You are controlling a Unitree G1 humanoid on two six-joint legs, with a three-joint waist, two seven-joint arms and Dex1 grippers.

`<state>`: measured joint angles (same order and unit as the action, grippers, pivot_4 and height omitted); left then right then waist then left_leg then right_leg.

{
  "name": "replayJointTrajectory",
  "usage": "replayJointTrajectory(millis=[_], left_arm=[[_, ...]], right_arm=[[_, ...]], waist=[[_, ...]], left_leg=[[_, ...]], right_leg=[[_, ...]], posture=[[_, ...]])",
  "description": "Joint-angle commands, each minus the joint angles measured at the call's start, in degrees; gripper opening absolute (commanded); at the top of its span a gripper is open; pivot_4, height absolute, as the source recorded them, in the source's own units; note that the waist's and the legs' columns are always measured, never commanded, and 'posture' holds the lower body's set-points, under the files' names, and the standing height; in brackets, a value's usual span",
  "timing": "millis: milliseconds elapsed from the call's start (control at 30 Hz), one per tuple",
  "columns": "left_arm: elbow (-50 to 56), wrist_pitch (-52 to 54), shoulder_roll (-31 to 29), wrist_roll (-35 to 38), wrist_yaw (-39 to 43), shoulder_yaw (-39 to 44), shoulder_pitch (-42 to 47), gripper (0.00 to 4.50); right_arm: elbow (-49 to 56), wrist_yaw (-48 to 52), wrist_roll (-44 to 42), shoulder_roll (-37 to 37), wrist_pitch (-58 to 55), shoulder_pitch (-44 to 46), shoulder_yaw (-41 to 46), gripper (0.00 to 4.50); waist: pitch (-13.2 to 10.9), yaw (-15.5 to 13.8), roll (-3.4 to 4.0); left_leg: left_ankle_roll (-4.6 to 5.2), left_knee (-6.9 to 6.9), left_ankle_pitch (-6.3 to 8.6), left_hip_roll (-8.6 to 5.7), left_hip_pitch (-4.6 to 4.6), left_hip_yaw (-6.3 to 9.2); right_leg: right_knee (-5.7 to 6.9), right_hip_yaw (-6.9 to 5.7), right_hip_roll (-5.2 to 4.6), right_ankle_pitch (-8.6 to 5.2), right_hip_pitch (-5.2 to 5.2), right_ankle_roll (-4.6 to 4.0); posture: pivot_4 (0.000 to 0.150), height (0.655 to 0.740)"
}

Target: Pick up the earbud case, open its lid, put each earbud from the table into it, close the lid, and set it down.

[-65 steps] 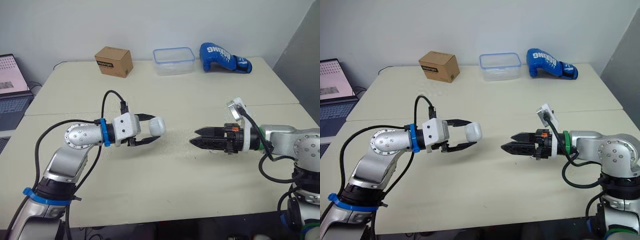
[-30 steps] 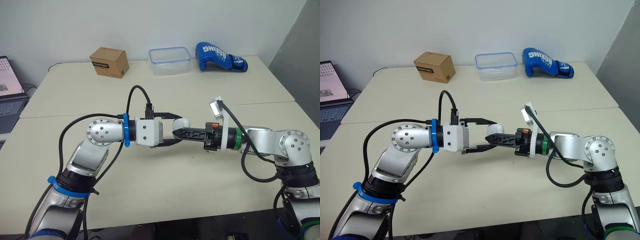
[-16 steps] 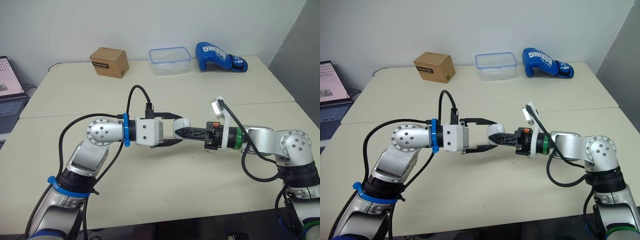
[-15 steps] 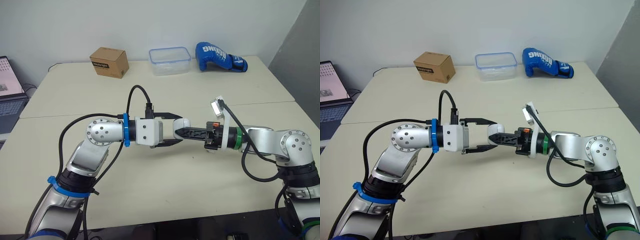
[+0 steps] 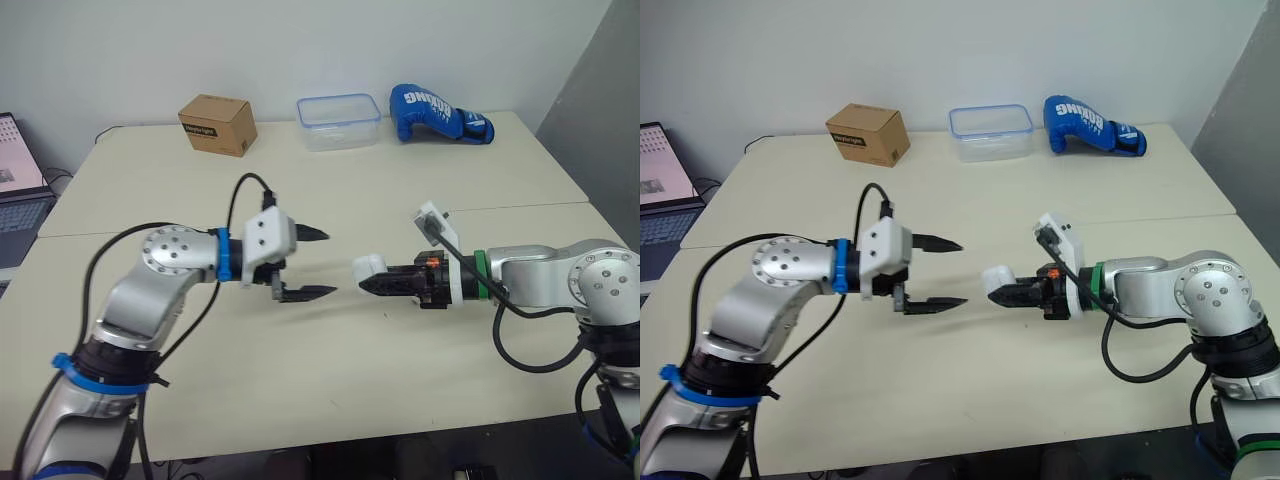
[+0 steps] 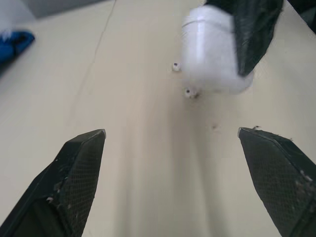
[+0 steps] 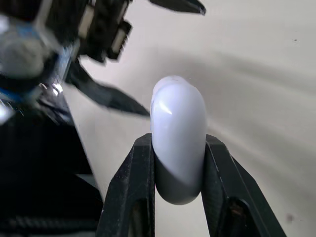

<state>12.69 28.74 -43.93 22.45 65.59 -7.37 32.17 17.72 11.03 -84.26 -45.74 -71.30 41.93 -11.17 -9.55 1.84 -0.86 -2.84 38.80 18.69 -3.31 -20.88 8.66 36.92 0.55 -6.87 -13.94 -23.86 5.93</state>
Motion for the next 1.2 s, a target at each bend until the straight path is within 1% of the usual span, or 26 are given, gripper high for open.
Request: replayJointTrajectory(millis=[33, 100, 200, 300, 433, 633, 867, 1200], left_arm=[[1.3, 8.6, -0.5, 5.2, 1.8, 0.4, 2.7, 4.48], [1.0, 12.4, 0.1, 7.7, 2.7, 0.2, 4.9, 4.48], [0.0, 14.4, 0.5, 8.2, 4.0, -1.0, 7.1, 4.48], [-1.1, 13.7, 0.3, 6.9, 5.8, -3.0, 8.6, 3.89], [-1.2, 14.9, -0.5, 5.6, 7.2, -5.8, 9.9, 2.76], [-1.6, 16.2, -0.7, 4.0, 8.3, -8.6, 11.3, 2.76], [-3.3, 16.6, 0.8, 1.8, 7.2, -10.9, 12.9, 2.76], [-4.4, 17.2, 2.0, 0.6, 6.7, -11.4, 14.0, 2.76]], right_arm=[[4.5, 11.8, 12.5, -2.6, 2.0, 3.8, -4.3, 0.81], [5.9, 17.5, 20.3, -4.1, 3.6, 6.1, -8.6, 0.81], [6.2, 23.6, 28.5, -4.6, 5.9, 7.9, -12.8, 0.81], [5.5, 27.6, 34.0, -3.4, 6.9, 9.3, -15.1, 0.81], [4.6, 30.9, 39.7, -1.7, 7.1, 10.7, -16.8, 0.81], [3.4, 35.0, 45.3, 0.8, 6.8, 12.6, -17.5, 0.81], [2.2, 38.6, 49.8, 3.1, 6.7, 14.9, -18.7, 0.81], [2.0, 41.5, 53.8, 5.5, 6.0, 15.5, -19.2, 0.81]], waist=[[0.0, 0.0, -0.01], [0.0, 0.0, -0.02], [0.0, 0.0, -0.02], [0.0, 0.0, -0.02], [0.0, 0.0, -0.02], [0.0, 0.0, -0.02], [0.0, 0.0, -0.02], [0.0, 0.0, -0.02]], left_leg=[[0.00, 0.01, 0.00, -0.01, -0.02, 0.00], [-0.01, 0.03, -0.01, -0.01, -0.02, 0.02], [-0.15, 0.02, -0.08, 0.00, -0.03, 0.03], [-0.21, 0.01, -0.11, 0.00, -0.03, 0.00], [-0.22, 0.02, -0.12, 0.00, -0.10, -0.02], [-0.23, 0.02, -0.12, -0.01, -0.14, -0.04], [-0.23, 0.02, -0.12, -0.02, -0.14, -0.04], [-0.23, 0.03, -0.13, -0.02, -0.14, -0.05]], right_leg=[[-0.01, -0.01, -0.01, 0.00, 0.00, 0.01], [-0.01, -0.03, -0.01, 0.00, 0.01, 0.01], [0.00, -0.05, -0.01, -0.01, 0.00, 0.01], [-0.01, -0.02, -0.01, 0.00, -0.03, 0.01], [0.04, 0.01, -0.02, 0.00, -0.15, 0.00], [0.05, 0.04, -0.03, 0.00, -0.20, -0.01], [0.05, 0.05, -0.04, 0.01, -0.20, -0.01], [0.07, 0.06, -0.04, 0.01, -0.23, -0.01]], posture=[[0.150, 0.7307], [0.150, 0.7307], [0.150, 0.7307], [0.150, 0.7307], [0.150, 0.7307], [0.150, 0.7307], [0.150, 0.7307], [0.150, 0.7307]])
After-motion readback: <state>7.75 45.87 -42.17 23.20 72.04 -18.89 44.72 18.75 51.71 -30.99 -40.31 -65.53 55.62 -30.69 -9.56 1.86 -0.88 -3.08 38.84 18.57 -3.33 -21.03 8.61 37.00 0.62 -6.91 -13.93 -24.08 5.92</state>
